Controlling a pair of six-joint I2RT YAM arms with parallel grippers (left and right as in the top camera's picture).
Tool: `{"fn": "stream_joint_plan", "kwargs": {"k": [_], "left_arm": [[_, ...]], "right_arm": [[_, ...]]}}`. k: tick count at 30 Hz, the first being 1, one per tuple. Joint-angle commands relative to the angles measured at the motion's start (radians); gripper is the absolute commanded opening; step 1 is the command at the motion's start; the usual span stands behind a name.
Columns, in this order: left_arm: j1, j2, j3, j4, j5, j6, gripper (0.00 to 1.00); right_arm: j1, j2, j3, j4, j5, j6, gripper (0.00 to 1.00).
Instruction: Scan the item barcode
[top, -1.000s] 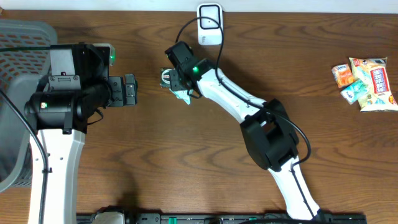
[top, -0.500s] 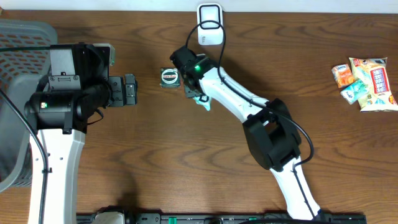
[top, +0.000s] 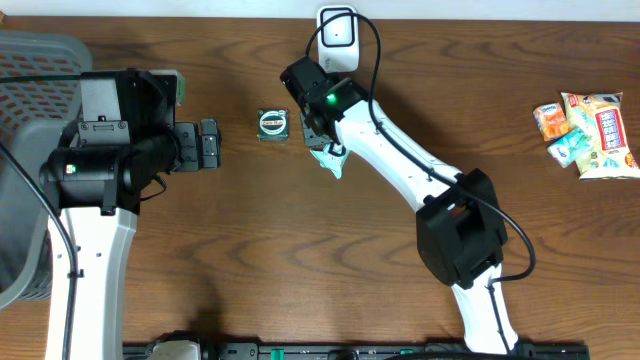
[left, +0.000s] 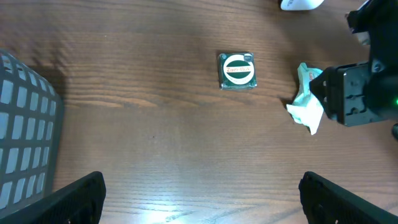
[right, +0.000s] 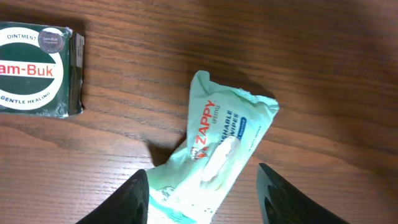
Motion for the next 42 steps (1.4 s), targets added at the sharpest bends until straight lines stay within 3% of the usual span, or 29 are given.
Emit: {"fn": "stream_joint_plan", "kwargs": {"k": [1,13,24,32,37,42], "left_arm": [[0.005,0.003,0.007,-0.002,-0.006,0.01,0.98],[0.005,0.003,0.007,-0.002,-0.006,0.01,0.98],[0.005,0.003,0.007,-0.002,-0.006,0.01,0.98],[0.005,0.003,0.007,-0.002,-0.006,0.01,0.98],[0.005,0.003,0.007,-0.002,-0.006,0.01,0.98],[0.005,0.003,0.007,-0.002,-0.006,0.01,0.98]], "right_arm": [[0.028,0.047,-0.005,0.0,0.061,0.063,0.48],[0.118,0.142,-0.005,-0.022,0.292,0.07,0.49],[0.107,0.206,-0.006,-0.079,0.301,0.069,0.5],[0.1,0.202,-0.002,-0.088,0.294,0.069,0.19],[0.053,0.152,0.011,-0.095,0.166,0.024,0.11],[-0.042,0.068,0.028,-0.09,-0.124,-0.09,0.08]]}}
